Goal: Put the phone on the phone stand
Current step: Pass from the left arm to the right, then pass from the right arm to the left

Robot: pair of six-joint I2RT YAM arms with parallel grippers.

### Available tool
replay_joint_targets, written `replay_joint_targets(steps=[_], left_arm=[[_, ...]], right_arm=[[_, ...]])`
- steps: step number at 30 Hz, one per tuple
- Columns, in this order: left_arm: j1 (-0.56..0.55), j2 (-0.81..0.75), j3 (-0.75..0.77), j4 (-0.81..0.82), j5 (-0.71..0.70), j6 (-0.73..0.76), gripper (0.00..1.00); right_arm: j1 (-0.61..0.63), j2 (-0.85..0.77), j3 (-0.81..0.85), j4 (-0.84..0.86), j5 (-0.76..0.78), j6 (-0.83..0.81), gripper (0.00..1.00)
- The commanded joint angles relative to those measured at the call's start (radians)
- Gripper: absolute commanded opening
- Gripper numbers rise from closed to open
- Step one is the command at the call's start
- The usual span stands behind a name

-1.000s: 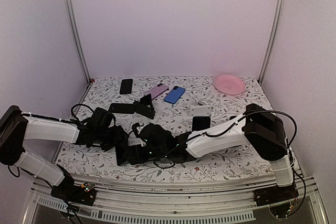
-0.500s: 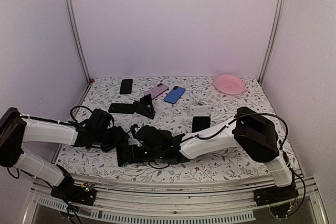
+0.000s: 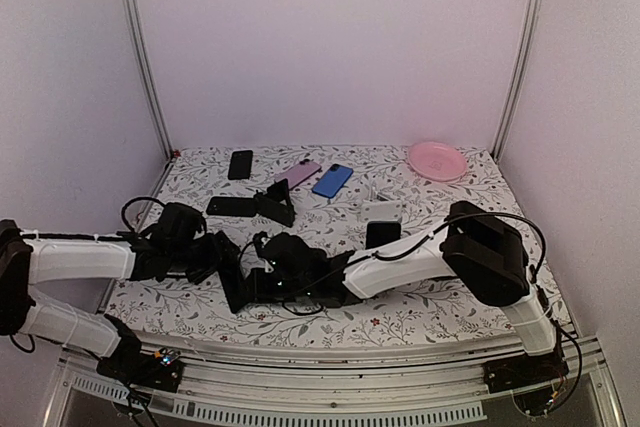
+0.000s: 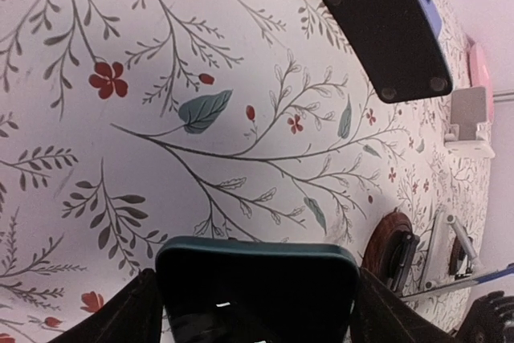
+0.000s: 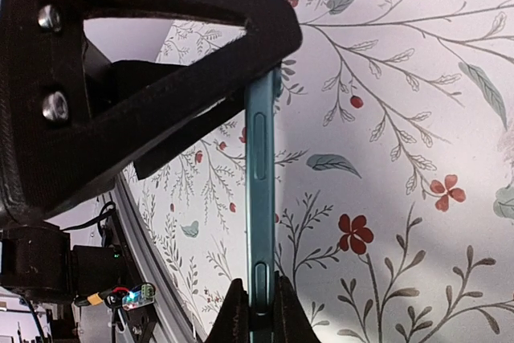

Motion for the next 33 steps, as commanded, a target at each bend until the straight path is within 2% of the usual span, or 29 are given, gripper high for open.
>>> replay_joint_targets(steps=[1, 6, 10, 14, 22, 33], left_arm=[[0.001, -0.078, 0.024, -0.066, 0.016, 0.052, 0.86], [0.0, -0.199, 0.054, -0.131, 0.005, 0.105, 0.93], [-0.001, -0.257, 0.094, -0.214, -0.017, 0.144, 0.94], [-0.037, -0.285, 0.121, -0.23, -0.007, 0.161, 0.94], [-0.212, -0.234, 0.232, -0.265, -0.129, 0.119, 0.97], [-0.325, -0.104, 0.35, -0.254, -0.204, 0.093, 0.97]], right_arm=[[0.02, -0.081, -0.046, 0.07, 0.017, -0.048, 0.02], [0.021, -0.164, -0.122, 0.123, 0.04, -0.073, 0.02], [0.021, -0.244, -0.209, 0.198, 0.061, -0.109, 0.02], [0.027, -0.327, -0.309, 0.285, 0.096, -0.145, 0.02], [0.03, -0.437, -0.49, 0.476, 0.164, -0.2, 0.02], [0.04, -0.508, -0.557, 0.501, 0.236, -0.248, 0.02]])
